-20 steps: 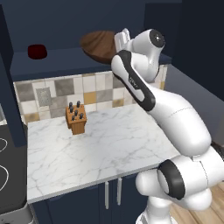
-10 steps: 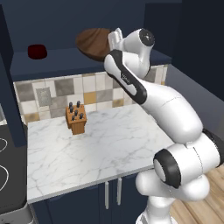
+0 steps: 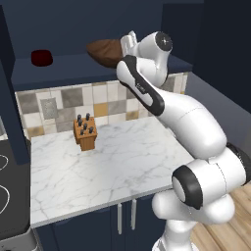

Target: Pick the mug and place it in the sink. Pick the bowl and place it in the open cabinet and then close the cabinet.

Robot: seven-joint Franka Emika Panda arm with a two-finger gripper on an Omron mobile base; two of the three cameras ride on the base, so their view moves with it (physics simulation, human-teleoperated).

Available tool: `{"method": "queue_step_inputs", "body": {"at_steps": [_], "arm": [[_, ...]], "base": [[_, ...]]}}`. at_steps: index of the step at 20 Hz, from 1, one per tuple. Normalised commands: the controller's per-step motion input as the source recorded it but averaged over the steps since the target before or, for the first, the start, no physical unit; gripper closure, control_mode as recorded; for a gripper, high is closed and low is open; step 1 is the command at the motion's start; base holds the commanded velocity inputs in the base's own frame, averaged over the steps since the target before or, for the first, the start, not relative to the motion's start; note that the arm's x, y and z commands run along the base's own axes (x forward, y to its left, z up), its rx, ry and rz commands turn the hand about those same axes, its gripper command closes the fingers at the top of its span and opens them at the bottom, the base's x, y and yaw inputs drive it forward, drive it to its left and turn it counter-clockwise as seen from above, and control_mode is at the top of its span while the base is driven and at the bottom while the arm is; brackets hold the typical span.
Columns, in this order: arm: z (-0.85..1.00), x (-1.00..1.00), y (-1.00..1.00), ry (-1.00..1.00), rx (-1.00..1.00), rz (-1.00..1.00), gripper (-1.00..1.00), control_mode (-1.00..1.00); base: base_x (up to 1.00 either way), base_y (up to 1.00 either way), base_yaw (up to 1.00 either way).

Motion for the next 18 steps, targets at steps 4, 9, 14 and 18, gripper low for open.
{"method": "queue_step_inputs", "body": {"at_steps": [4,9,14,18], "arm": [[0.02,0.00,0.02,-0.11,0.00,0.00,-1.00,-1.00],[0.01,-0.22,0.02,-0.20,0.00,0.00,-1.00,-1.00],[0.01,-0.63,-0.08,-0.11,0.01,0.00,-1.00,-1.00],[0.47,-0.61,0.00,-0.01,0.06,-0.04,-1.00,-1.00]], "base": [[0.00,0.00,0.00],[0.00,0.00,0.00],[0.00,0.00,0.00],[0.00,0.00,0.00]]}}
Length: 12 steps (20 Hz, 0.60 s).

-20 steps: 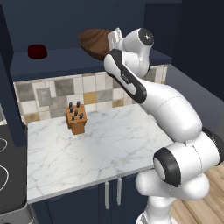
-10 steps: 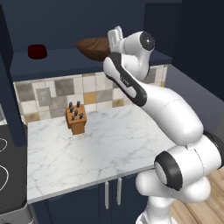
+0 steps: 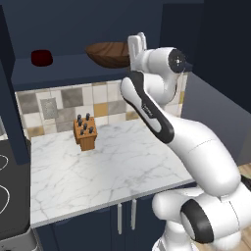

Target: Pick the mug and place it in the sink. Pick the bowl and place it in the open cabinet and then close the cabinet.

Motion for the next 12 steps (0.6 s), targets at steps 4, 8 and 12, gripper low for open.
{"method": "queue_step_inputs", "body": {"at_steps": [4,8,12], "arm": [[0.49,-0.58,-0.07,0.00,0.09,-0.06,-1.00,-1.00],[0.36,-0.73,-0.10,0.02,0.08,-0.04,-1.00,-1.00],[0.01,-0.88,-0.26,0.01,0.04,-0.01,-1.00,-1.00]], "base": [[0.00,0.00,0.00],[0.00,0.00,0.00],[0.00,0.00,0.00]]}}
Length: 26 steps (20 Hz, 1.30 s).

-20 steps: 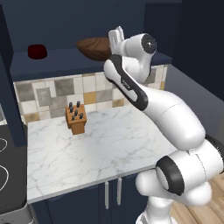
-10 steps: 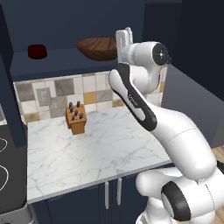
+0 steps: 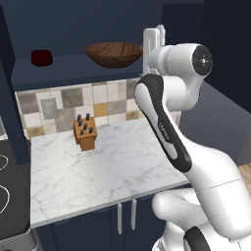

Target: Pick the mug and place it in the sink. Pick the bowl and place it in the open cabinet and then close the cabinet.

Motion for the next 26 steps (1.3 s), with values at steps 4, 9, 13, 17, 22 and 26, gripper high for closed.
{"method": "queue_step_inputs", "body": {"at_steps": [4,9,13,17,22,26], "arm": [[-0.11,-0.99,-0.38,-0.01,0.03,0.00,-1.00,-1.00],[-0.02,-0.89,-0.23,-0.14,0.02,0.00,-1.00,-1.00],[0.01,-0.76,-0.03,-0.14,0.00,0.00,-1.00,-1.00],[0.07,-0.65,-0.16,-0.03,0.04,-0.04,-1.00,-1.00],[0.08,-0.75,-0.23,0.00,0.06,-0.07,-1.00,-1.00],[0.11,-0.83,-0.27,0.00,0.07,-0.08,-1.00,-1.00]], "base": [[0.00,0.00,0.00],[0.00,0.00,0.00],[0.00,0.00,0.00],[0.00,0.00,0.00],[0.00,0.00,0.00],[0.00,0.00,0.00]]}}
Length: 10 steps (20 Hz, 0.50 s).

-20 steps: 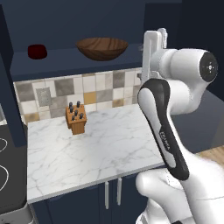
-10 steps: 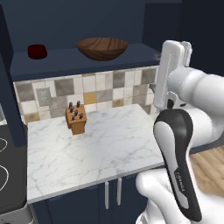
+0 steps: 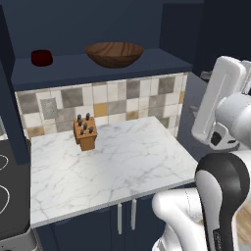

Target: Pick the mug and place it in the sink. Pick the bowl and place it in the open cabinet and then close the cabinet.

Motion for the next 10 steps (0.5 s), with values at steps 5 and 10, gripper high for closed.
{"method": "queue_step_inputs", "body": {"at_steps": [5,10], "arm": [[0.15,-0.57,-0.41,0.06,0.10,-0.10,-1.00,-1.00],[0.36,-0.49,-0.38,0.10,0.05,-0.03,-1.00,-1.00]], "base": [[0.00,0.00,0.00],[0.00,0.00,0.00]]}}
